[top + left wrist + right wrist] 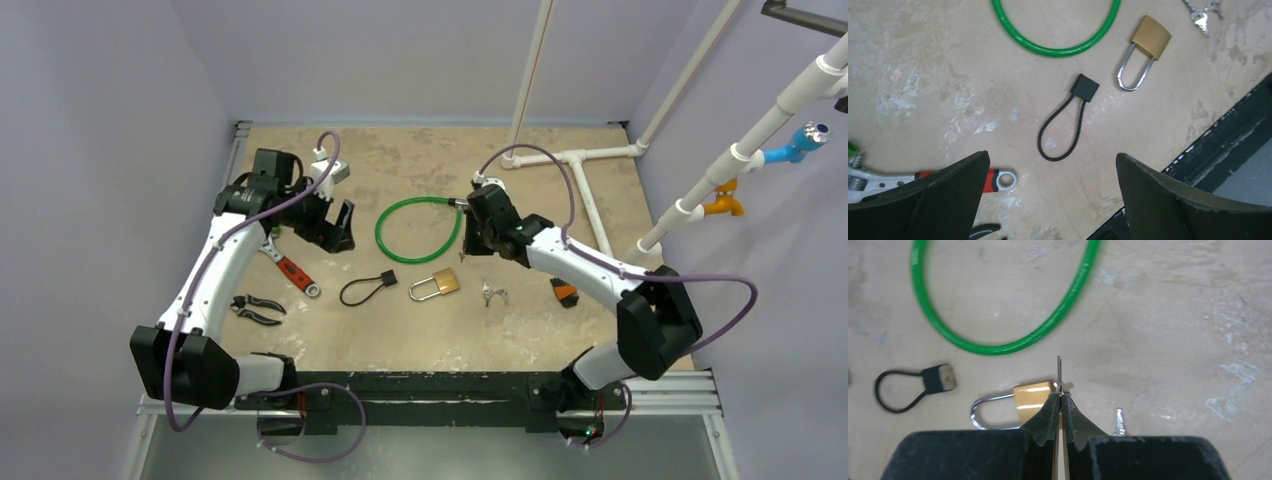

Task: Unlock with the key
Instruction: Pick up the key from the center of the board.

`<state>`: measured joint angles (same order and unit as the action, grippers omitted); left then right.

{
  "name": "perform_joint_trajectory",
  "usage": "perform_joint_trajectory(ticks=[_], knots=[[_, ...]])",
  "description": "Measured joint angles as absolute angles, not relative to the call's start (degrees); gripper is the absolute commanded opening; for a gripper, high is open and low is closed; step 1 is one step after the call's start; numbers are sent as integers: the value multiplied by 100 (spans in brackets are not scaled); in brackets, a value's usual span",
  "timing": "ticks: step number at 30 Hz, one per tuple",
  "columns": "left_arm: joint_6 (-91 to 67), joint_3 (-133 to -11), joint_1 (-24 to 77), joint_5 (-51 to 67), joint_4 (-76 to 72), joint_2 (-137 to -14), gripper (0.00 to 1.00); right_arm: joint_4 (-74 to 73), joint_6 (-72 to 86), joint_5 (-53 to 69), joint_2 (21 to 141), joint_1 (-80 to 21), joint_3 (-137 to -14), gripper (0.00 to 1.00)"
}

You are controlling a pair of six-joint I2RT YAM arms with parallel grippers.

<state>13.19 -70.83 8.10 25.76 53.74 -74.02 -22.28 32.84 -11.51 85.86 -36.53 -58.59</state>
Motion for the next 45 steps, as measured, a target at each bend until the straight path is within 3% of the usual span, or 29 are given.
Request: perform_joint_trajectory(ticks=[10, 17, 20, 24, 26, 41, 45], knots=[[1245, -7218, 1081, 4720, 5207, -7721, 100, -1905, 2357, 989, 7465, -3876, -6112, 0], [1520, -7216, 1660, 5382, 5059, -7572, 99, -1984, 2075, 1761, 7411, -4248, -6635, 0], [1695, -7323, 1767, 5636, 5234, -7540, 92, -2075, 1966, 1865, 7502, -4512, -6901, 0], [1787, -7395, 1765, 5957, 5328, -7544, 67, -2152, 1890, 1951, 7581, -4744, -7083, 0], [1931, -7395, 1765, 6101, 5452, -7544, 62, -2213, 1863, 2010, 7592, -4803, -7118, 0], [3288, -7791, 1765, 6499, 6571, -7540, 72, -2311, 1793, 2447, 7651, -5074, -7345, 0], [3527, -7749, 1765, 6657, 6711, -7524, 62, -2318, 1791, 2521, 7655, -5179, -7358, 0]])
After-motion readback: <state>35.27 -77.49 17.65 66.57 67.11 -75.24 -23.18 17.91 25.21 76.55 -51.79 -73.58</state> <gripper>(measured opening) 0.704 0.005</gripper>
